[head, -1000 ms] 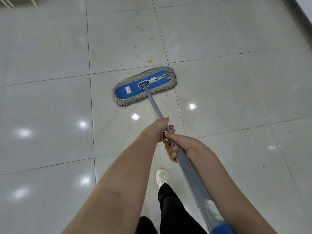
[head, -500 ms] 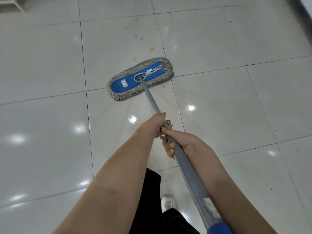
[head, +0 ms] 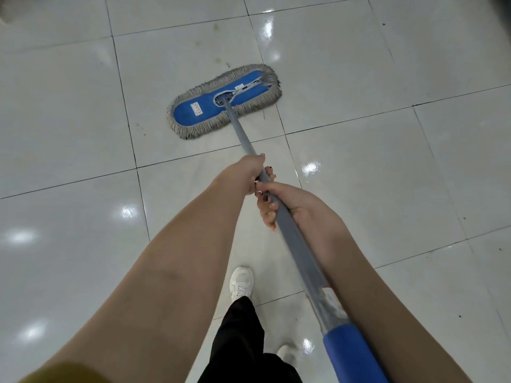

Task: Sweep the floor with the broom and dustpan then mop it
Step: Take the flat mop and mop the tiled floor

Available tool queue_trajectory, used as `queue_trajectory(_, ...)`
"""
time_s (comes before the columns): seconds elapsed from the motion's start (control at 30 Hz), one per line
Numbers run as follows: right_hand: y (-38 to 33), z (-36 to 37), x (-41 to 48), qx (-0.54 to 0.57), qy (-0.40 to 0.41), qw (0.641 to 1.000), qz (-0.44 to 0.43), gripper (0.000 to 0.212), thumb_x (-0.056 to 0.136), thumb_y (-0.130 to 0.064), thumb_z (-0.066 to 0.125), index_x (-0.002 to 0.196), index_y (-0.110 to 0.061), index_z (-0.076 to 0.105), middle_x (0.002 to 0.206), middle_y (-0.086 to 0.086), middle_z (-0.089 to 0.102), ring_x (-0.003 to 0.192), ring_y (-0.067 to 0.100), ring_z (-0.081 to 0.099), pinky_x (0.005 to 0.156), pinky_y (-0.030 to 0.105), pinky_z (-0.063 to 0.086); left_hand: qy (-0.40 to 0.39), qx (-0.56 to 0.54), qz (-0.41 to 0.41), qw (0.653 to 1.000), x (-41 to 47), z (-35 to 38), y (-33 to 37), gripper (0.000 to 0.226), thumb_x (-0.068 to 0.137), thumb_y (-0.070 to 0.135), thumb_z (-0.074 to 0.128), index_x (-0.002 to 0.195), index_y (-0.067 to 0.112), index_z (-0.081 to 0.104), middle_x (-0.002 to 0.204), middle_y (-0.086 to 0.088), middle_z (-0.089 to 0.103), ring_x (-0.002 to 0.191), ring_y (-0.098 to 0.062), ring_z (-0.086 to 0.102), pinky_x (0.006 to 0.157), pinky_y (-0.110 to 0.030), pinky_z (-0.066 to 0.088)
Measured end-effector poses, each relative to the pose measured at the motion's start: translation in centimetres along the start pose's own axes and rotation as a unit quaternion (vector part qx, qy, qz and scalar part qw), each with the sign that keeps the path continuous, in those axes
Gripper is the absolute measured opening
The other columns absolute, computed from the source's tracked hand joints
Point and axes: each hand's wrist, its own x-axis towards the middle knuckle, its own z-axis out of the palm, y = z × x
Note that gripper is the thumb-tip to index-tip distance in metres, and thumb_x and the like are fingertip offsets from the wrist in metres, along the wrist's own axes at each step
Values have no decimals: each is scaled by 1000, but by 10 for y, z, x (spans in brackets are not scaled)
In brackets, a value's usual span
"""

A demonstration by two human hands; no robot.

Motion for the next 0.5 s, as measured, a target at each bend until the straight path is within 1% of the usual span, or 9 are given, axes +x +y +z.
queue_trajectory(0.07,-1,-2,-2,21,-8,1000,0,34,95,-19,49,62,-14,40,35,-6,37,22,2,34,27,9,30,4,11,17,1000,0,3,2,20,102,31,37,104,11,38,62,-1,45,34,-10,47,37,-15,41)
queue_trajectory(0.13,5,-4,-5,36,-9,999,-2,34,95,-19,50,63,-15,40,35,-6,38,22,2,34,26,10,30,7,21,25,999,-2,4,-3,20,102,31,37,105,11,38,62,0,45,31,-9,48,40,-16,41)
queue_trajectory(0.2,15,-4,-8,36,-10,999,-5,34,95,-19,50,62,-15,40,34,-5,37,22,1,34,26,9,30,12,22,25,999,-6,3,-11,21,101,31,38,104,11,38,63,0,46,27,-9,48,42,-17,41)
queue_trajectory(0.27,30,-7,-12,29,-12,999,-10,34,95,-17,49,62,-15,39,33,-5,36,21,2,33,26,9,30,25,24,25,999,-12,3,-23,22,100,32,41,103,10,40,62,-1,47,29,-10,49,43,-19,42)
queue_trajectory(0.37,56,-20,-24,31,-14,999,-15,34,94,-16,50,62,-14,39,33,-5,36,21,2,34,26,9,31,29,22,35,999,-26,10,-51,22,100,31,43,95,9,41,62,-2,47,27,-9,48,40,-16,43)
queue_trajectory(0.43,77,-34,-35,33,-14,999,-12,33,94,-15,50,62,-14,40,33,-5,37,21,2,35,27,9,31,19,26,35,999,-36,17,-75,22,100,29,43,90,9,42,63,-2,47,34,-10,51,36,-13,42)
queue_trajectory(0.5,103,-50,-48,33,-12,999,-9,33,94,-14,49,62,-13,40,33,-4,37,22,2,35,27,9,31,7,24,27,999,-46,24,-104,19,100,26,43,95,8,41,63,-2,47,47,-12,51,35,-13,41)
